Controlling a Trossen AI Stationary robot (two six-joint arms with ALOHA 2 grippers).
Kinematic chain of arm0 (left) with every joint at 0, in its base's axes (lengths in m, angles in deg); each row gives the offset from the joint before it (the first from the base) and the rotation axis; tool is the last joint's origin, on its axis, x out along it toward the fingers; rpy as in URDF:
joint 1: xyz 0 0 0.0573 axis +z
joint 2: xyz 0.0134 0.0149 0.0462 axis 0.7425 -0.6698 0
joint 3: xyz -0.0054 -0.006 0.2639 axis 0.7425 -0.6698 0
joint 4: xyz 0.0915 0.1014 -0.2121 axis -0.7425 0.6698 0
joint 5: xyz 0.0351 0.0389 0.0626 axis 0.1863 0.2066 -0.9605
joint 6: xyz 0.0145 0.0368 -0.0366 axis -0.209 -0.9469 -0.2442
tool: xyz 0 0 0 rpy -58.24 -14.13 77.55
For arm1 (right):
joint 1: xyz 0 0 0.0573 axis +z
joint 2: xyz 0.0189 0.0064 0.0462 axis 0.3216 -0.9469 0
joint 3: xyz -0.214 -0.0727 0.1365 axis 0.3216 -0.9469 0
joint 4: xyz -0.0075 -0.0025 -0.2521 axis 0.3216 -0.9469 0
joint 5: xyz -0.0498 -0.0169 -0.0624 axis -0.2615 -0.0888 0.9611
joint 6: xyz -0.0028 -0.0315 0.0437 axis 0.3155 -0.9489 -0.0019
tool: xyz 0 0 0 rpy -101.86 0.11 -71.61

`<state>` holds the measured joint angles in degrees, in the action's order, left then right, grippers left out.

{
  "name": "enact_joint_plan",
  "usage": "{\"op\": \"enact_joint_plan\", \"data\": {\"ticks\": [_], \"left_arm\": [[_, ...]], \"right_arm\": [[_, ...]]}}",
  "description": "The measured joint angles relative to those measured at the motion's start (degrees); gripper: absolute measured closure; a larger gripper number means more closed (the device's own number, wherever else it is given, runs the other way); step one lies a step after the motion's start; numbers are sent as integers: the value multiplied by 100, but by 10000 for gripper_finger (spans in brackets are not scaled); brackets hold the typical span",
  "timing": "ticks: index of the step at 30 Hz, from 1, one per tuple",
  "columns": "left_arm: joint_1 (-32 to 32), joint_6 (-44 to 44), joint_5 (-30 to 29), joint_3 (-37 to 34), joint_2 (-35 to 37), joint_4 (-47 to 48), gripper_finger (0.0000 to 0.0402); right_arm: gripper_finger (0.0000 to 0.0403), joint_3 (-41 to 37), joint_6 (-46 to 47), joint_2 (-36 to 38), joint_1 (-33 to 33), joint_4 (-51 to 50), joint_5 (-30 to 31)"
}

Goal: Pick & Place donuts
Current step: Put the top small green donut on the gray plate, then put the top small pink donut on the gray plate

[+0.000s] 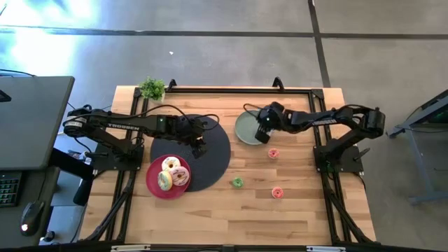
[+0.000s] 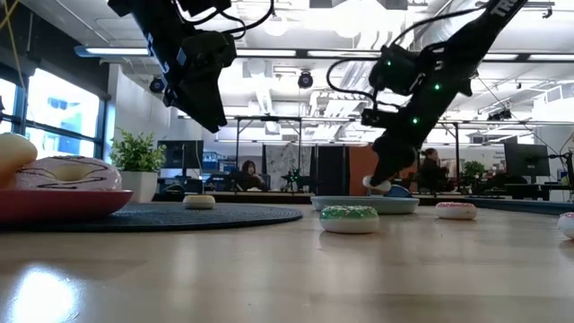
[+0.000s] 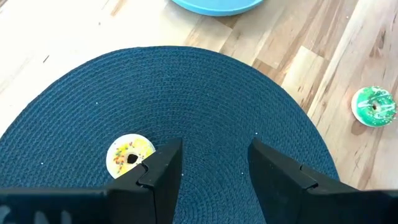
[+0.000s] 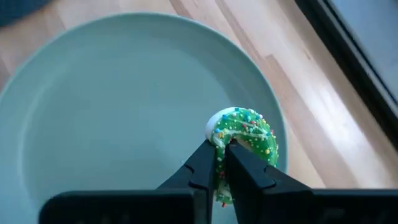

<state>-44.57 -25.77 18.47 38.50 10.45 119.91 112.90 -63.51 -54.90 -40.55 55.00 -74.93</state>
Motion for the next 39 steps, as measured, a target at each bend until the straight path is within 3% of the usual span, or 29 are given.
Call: {"op": "enact_joint_plan", "data": {"ticks": [9, 18, 21, 26, 31, 35, 39], "left_arm": [[0, 0, 2, 0, 0, 13, 227], [0, 0, 22, 0, 0, 13, 227], [0, -1, 20, 0, 0, 12, 227], [0, -9, 17, 0, 0, 17, 227], [0, -31, 17, -2, 0, 18, 227], [0, -76, 15, -2, 1, 10, 227], [0, -79, 15, -2, 0, 4, 227]], "right_arm": [[328, -14, -319, 0, -295, -121, -652], [236, 23, -347, -1, -247, -192, -636], [214, 237, -381, 20, -74, -753, -769], [210, 842, -405, 92, 523, -2647, -701], [220, 1166, 397, 103, 1166, -4270, -733], [224, 995, 967, 105, 1433, -4294, -1126], [224, 594, 1190, 105, 1490, -3639, -1058]]}}
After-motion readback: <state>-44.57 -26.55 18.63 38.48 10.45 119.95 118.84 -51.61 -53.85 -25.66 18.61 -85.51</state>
